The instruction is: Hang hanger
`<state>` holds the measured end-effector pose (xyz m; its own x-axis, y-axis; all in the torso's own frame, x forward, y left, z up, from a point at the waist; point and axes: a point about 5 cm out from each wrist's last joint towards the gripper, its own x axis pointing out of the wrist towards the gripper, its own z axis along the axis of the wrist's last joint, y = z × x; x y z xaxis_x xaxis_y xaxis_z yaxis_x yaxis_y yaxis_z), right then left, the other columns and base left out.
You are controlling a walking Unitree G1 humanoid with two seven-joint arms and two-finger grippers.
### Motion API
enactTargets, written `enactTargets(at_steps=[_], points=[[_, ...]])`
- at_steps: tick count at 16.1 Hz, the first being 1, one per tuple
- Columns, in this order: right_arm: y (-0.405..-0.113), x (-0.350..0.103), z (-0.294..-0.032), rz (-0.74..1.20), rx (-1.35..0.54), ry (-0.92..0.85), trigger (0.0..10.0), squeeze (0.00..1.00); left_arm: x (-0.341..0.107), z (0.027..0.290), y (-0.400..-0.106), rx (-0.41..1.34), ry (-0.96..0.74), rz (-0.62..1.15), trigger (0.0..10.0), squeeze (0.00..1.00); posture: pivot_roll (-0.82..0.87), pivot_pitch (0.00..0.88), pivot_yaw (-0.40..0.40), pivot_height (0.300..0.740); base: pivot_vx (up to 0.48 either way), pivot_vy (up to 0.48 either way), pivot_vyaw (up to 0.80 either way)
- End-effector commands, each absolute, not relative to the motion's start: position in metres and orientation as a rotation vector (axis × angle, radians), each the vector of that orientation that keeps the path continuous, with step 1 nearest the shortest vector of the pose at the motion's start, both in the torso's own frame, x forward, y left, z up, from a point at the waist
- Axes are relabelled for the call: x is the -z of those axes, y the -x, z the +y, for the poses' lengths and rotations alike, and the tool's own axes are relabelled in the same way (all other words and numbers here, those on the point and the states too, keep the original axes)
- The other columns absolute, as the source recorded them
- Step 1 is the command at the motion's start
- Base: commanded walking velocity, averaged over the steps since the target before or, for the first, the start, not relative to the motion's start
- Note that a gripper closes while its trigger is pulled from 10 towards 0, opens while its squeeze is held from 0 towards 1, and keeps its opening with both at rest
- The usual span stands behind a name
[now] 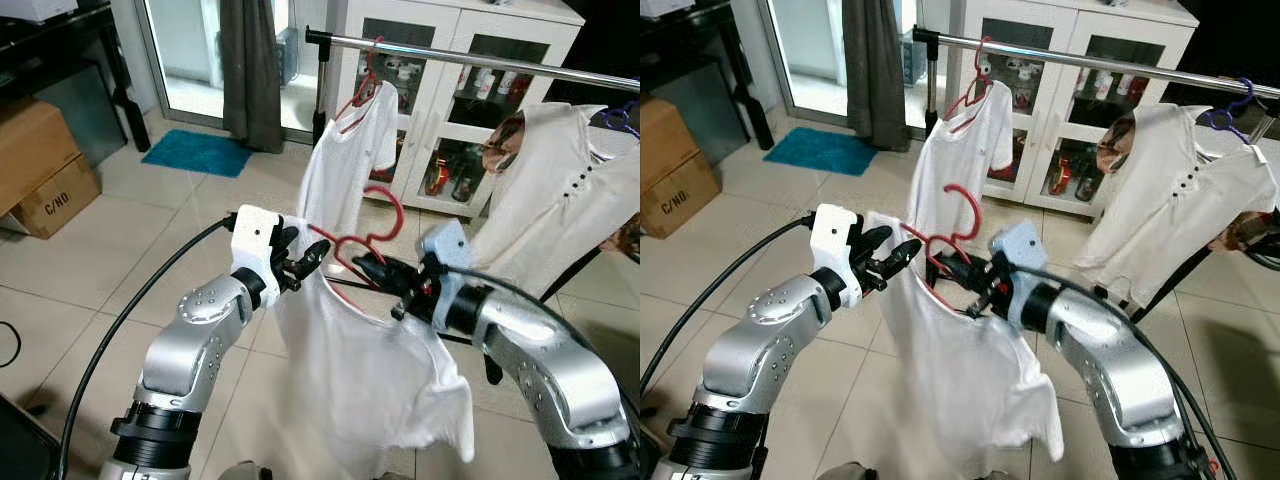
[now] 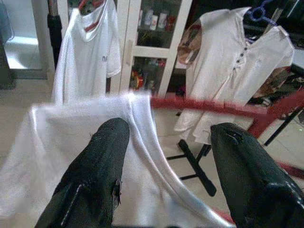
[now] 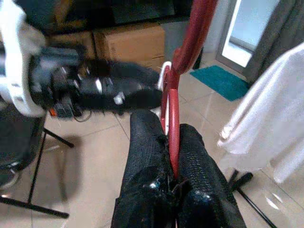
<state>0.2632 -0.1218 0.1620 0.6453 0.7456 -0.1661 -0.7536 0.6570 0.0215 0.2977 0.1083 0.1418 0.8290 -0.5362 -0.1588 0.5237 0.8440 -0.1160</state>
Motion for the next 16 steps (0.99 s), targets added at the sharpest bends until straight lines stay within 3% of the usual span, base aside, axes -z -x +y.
enactTargets(at_steps=[1,4,5,6,7,16], points=[[-0.263,-0.174,-0.120,0.117,-0.876,0.045,0.0,0.00,-0.145,0.105,-0.300,0.551,0.031,0.189,10.0,0.00,-0.07,0.000,-0.046,0.710,0.000,0.000,0.00],[-0.268,-0.181,-0.120,0.092,-0.876,-0.008,0.0,0.00,-0.142,0.107,-0.304,0.489,-0.031,0.191,10.0,0.00,-0.06,0.000,-0.055,0.710,0.000,0.000,0.00],[-0.269,-0.183,-0.120,0.081,-0.878,-0.036,0.0,0.00,-0.142,0.108,-0.304,0.482,-0.031,0.187,5.1,0.00,-0.06,0.000,-0.057,0.710,0.000,0.000,0.00],[-0.270,-0.185,-0.120,0.077,-0.879,-0.046,0.0,0.00,-0.143,0.108,-0.304,0.480,-0.030,0.183,3.6,0.00,-0.06,0.000,-0.057,0.710,0.000,0.000,0.00],[-0.271,-0.186,-0.121,0.074,-0.880,-0.057,0.0,0.00,-0.144,0.110,-0.305,0.469,-0.029,0.174,0.0,0.00,-0.06,0.000,-0.059,0.710,0.000,0.000,0.00],[-0.274,-0.186,-0.126,0.087,-0.866,-0.062,0.0,0.00,-0.149,0.109,-0.306,0.472,-0.088,0.123,0.0,0.00,-0.06,0.000,-0.063,0.710,0.000,0.000,0.00]])
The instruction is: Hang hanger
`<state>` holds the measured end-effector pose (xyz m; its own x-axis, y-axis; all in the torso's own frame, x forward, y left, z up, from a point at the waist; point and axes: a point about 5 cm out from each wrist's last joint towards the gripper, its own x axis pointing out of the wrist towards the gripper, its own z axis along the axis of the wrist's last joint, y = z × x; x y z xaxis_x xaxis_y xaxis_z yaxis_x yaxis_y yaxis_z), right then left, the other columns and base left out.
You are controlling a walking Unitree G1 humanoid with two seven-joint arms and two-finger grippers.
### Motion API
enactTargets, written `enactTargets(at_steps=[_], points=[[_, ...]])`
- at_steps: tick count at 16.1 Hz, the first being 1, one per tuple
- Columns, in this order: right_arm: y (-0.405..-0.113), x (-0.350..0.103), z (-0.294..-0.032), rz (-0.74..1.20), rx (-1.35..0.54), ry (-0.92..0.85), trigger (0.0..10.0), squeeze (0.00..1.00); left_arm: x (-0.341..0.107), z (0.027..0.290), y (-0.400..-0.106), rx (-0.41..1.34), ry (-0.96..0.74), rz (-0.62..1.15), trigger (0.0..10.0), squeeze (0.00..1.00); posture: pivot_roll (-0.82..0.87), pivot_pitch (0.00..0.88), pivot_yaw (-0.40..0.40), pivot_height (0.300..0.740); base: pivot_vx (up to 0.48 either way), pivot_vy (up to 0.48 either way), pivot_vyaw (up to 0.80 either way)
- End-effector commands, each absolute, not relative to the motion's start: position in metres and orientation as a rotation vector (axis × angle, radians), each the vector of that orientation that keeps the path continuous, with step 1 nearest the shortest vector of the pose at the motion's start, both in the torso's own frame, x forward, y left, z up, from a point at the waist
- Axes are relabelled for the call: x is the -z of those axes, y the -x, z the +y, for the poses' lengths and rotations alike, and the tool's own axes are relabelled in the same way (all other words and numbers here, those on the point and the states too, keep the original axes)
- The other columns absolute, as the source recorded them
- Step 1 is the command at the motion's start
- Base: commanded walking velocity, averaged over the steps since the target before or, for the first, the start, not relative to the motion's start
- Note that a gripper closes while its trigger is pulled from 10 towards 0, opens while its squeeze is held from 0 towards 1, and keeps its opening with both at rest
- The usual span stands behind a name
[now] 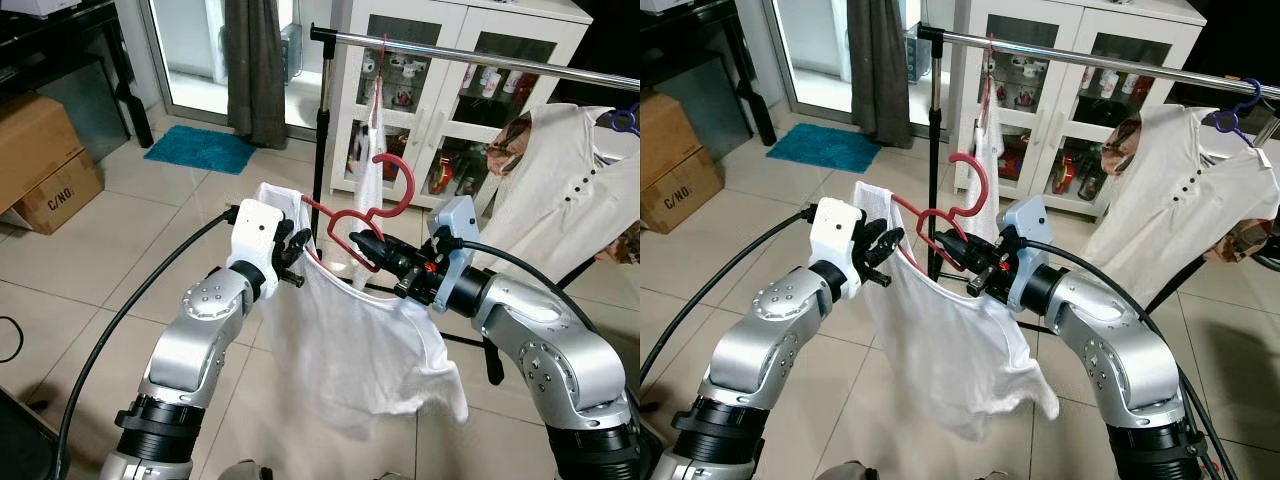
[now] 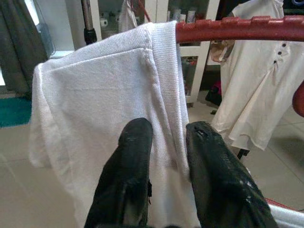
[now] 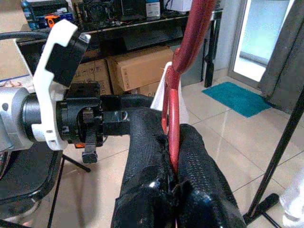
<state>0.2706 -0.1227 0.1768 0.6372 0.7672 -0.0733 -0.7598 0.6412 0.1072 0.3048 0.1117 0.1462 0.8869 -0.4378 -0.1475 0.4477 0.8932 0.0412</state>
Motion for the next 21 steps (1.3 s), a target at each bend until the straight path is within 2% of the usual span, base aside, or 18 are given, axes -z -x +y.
enactTargets(at_steps=[1,9,14,21], points=[[-0.274,-0.186,-0.126,0.090,-0.862,-0.062,0.0,0.00,-0.149,0.109,-0.306,0.472,-0.090,0.122,0.0,0.00,-0.06,0.000,-0.063,0.710,0.000,0.000,0.00],[-0.279,-0.181,-0.132,0.115,-0.803,-0.060,0.0,0.00,-0.156,0.109,-0.304,0.485,-0.072,0.069,0.0,0.00,-0.05,0.000,-0.066,0.710,0.000,0.000,0.00],[-0.282,-0.177,-0.138,0.130,-0.751,-0.049,0.0,0.00,-0.169,0.116,-0.301,0.483,-0.008,-0.037,0.0,0.00,-0.05,0.000,-0.062,0.710,0.000,0.000,0.00],[-0.281,-0.152,-0.146,0.241,-0.721,0.081,0.0,0.00,-0.198,0.153,-0.300,0.310,0.047,-0.245,0.0,0.00,-0.05,0.000,-0.065,0.710,0.000,0.000,0.00]])
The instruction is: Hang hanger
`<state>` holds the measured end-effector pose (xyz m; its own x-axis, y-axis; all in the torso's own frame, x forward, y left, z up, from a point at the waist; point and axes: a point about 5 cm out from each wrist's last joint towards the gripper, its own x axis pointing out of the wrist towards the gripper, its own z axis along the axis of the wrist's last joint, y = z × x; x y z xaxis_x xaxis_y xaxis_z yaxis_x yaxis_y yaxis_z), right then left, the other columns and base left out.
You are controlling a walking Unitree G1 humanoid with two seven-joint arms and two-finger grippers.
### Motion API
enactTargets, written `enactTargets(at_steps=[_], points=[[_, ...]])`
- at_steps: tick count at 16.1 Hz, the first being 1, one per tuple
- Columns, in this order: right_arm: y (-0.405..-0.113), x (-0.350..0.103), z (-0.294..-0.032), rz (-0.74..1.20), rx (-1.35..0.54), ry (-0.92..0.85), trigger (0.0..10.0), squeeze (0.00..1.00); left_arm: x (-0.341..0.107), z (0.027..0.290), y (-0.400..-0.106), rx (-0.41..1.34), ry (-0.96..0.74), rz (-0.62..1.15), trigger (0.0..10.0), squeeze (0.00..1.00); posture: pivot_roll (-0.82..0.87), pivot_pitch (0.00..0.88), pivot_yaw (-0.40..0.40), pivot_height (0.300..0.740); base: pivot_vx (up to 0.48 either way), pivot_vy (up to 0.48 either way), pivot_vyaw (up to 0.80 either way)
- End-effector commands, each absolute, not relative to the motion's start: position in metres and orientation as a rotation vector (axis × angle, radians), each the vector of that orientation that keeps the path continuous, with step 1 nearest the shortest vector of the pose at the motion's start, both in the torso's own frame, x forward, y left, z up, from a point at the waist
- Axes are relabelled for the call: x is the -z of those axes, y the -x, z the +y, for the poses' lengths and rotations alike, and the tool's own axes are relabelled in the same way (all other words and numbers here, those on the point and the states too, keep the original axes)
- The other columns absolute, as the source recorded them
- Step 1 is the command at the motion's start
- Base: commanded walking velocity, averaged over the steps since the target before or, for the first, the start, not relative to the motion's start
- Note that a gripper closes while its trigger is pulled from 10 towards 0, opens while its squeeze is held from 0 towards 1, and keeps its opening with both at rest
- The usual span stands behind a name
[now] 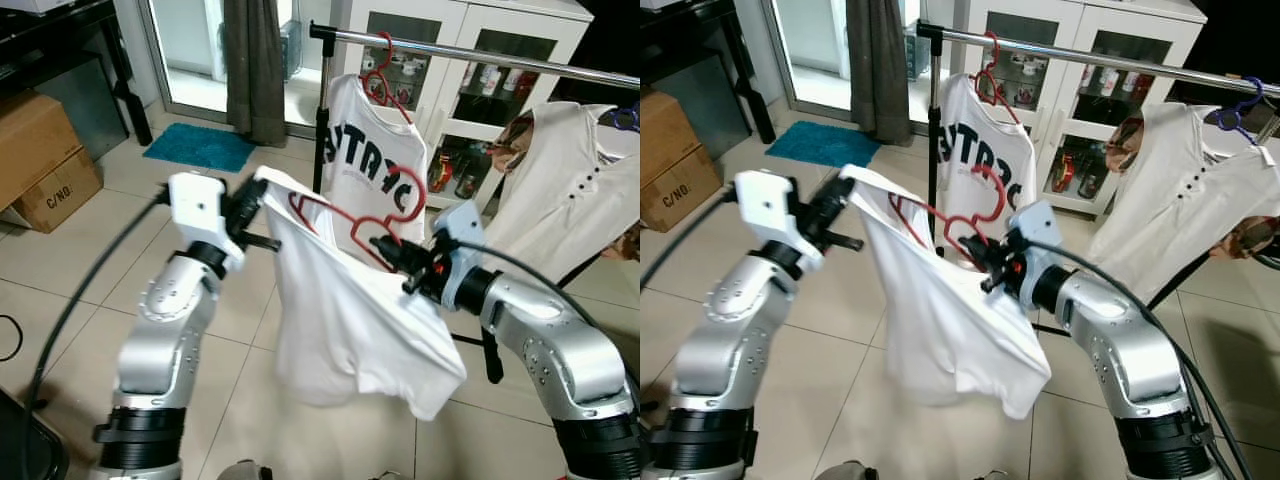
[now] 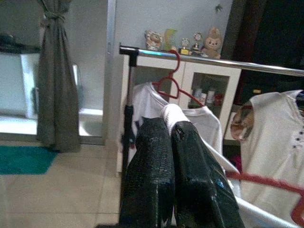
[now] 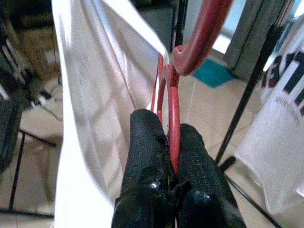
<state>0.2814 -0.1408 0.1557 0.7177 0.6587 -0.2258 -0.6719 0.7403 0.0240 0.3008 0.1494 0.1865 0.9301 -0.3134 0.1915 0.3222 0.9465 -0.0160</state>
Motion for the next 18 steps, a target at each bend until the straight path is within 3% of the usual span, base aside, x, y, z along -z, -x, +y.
enactTargets(at_steps=[1,7,9,14,15,18], points=[[-0.279,-0.151,-0.146,0.242,-0.735,0.089,0.0,0.00,-0.201,0.159,-0.301,0.286,0.033,-0.255,0.0,0.00,-0.05,0.000,-0.064,0.710,0.000,0.000,0.00],[-0.249,-0.163,-0.150,0.190,-1.037,-0.051,0.0,0.00,-0.225,0.252,-0.342,-0.019,-0.187,-0.189,0.0,0.00,-0.04,0.000,-0.051,0.710,0.000,0.000,0.00],[-0.244,-0.163,-0.150,0.181,-1.076,-0.096,0.0,0.00,-0.227,0.263,-0.350,-0.033,-0.185,-0.169,0.0,0.00,-0.05,0.000,-0.042,0.710,0.000,0.000,0.00],[-0.256,-0.169,-0.146,0.082,-0.924,-0.296,0.0,0.00,-0.189,0.223,-0.353,0.186,-0.177,-0.064,0.0,0.00,-0.05,0.000,-0.032,0.710,0.000,0.000,0.00],[-0.250,-0.168,-0.142,0.098,-0.966,-0.290,0.0,0.00,-0.182,0.220,-0.353,0.179,-0.175,-0.059,0.0,0.00,-0.05,0.000,-0.032,0.710,0.000,0.000,0.00],[-0.253,-0.144,-0.147,0.280,-0.905,0.037,0.0,0.00,-0.210,0.217,-0.355,0.225,-0.287,-0.167,0.0,0.00,-0.04,0.000,-0.031,0.710,0.000,0.000,0.00]])
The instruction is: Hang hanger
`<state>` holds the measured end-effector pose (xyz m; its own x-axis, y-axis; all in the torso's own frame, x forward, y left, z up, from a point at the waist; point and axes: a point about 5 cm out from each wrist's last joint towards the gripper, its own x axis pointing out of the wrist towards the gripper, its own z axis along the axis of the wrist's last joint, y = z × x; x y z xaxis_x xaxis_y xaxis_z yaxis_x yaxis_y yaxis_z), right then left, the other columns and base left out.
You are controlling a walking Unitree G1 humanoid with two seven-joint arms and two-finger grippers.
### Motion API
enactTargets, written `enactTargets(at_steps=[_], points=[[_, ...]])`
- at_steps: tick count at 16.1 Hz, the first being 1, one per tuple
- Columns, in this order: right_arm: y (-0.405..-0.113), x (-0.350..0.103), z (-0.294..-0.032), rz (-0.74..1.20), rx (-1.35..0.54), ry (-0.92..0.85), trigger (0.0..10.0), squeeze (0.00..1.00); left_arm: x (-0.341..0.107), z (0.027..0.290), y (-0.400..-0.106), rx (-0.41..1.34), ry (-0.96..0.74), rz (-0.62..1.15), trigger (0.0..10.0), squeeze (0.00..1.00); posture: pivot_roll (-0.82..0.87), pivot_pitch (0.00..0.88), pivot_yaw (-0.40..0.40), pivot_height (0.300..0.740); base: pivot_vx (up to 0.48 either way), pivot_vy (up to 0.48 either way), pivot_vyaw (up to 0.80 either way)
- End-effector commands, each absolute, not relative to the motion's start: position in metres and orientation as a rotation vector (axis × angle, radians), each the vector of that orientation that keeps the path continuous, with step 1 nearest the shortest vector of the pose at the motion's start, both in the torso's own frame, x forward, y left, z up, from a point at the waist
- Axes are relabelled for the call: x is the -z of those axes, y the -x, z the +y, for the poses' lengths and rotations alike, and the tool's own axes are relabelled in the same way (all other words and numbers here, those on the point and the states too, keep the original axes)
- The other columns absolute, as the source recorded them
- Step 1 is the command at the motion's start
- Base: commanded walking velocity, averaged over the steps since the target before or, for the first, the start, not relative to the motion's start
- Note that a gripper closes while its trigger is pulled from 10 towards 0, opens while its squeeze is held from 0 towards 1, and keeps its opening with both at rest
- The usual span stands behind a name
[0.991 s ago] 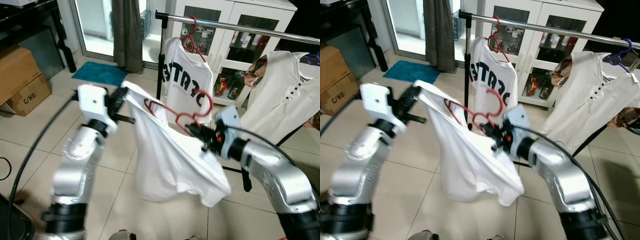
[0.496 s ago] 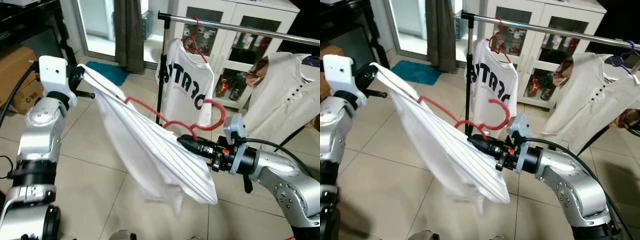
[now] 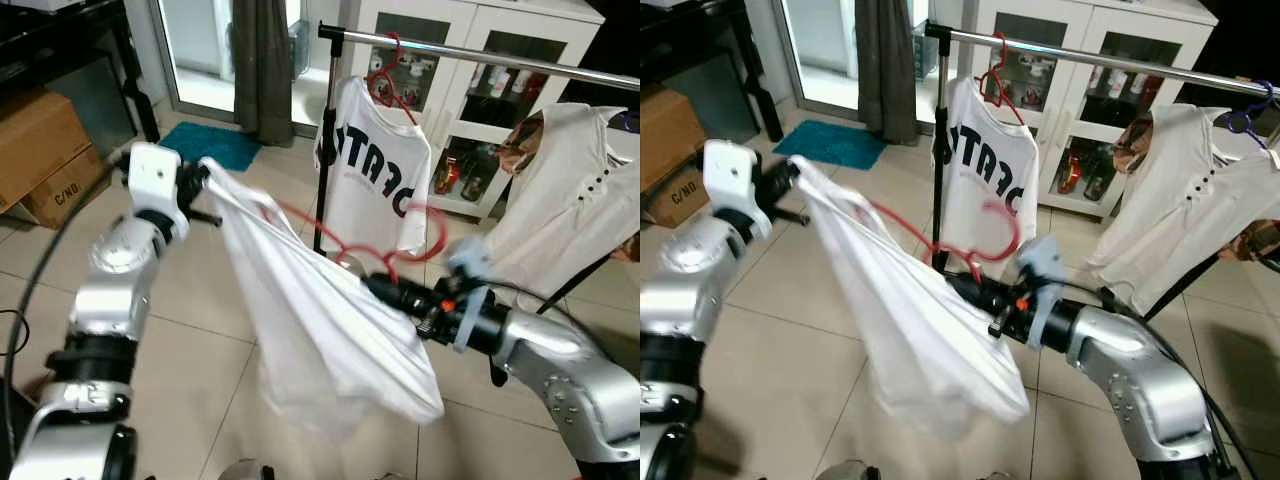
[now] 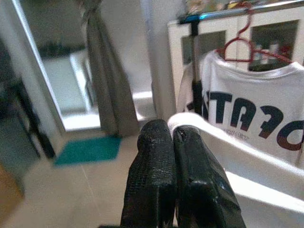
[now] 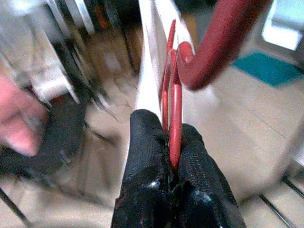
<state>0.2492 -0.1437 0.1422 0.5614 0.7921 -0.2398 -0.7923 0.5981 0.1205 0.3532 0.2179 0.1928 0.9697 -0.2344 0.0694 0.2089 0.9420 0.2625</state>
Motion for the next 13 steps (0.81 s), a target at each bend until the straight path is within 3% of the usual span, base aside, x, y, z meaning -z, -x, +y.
enactTargets(at_steps=[1,3,6,10,13], points=[[-0.255,-0.139,-0.149,0.325,-0.912,0.175,0.0,0.00,-0.219,0.215,-0.355,0.271,-0.378,-0.171,0.0,0.00,-0.04,0.000,-0.028,0.710,0.000,0.000,0.00],[-0.256,-0.142,-0.147,0.329,-0.953,0.233,0.0,0.00,-0.221,0.211,-0.356,0.330,-0.446,-0.145,0.0,0.00,-0.04,0.000,-0.028,0.710,0.000,0.000,0.00],[-0.243,-0.152,-0.140,0.281,-1.108,0.169,0.0,0.00,-0.209,0.215,-0.361,0.337,-0.488,-0.061,0.0,0.00,-0.04,0.000,-0.036,0.710,0.000,0.000,0.00],[-0.249,-0.172,-0.149,0.113,-1.073,-0.199,0.0,0.00,-0.178,0.263,-0.363,0.110,-0.412,0.090,0.0,0.00,-0.04,0.000,-0.033,0.710,0.000,0.000,0.00],[-0.254,-0.177,-0.150,0.056,-1.018,-0.294,0.0,0.00,-0.166,0.253,-0.359,0.166,-0.257,0.090,0.0,0.00,-0.04,0.000,-0.030,0.710,0.000,0.000,0.00]])
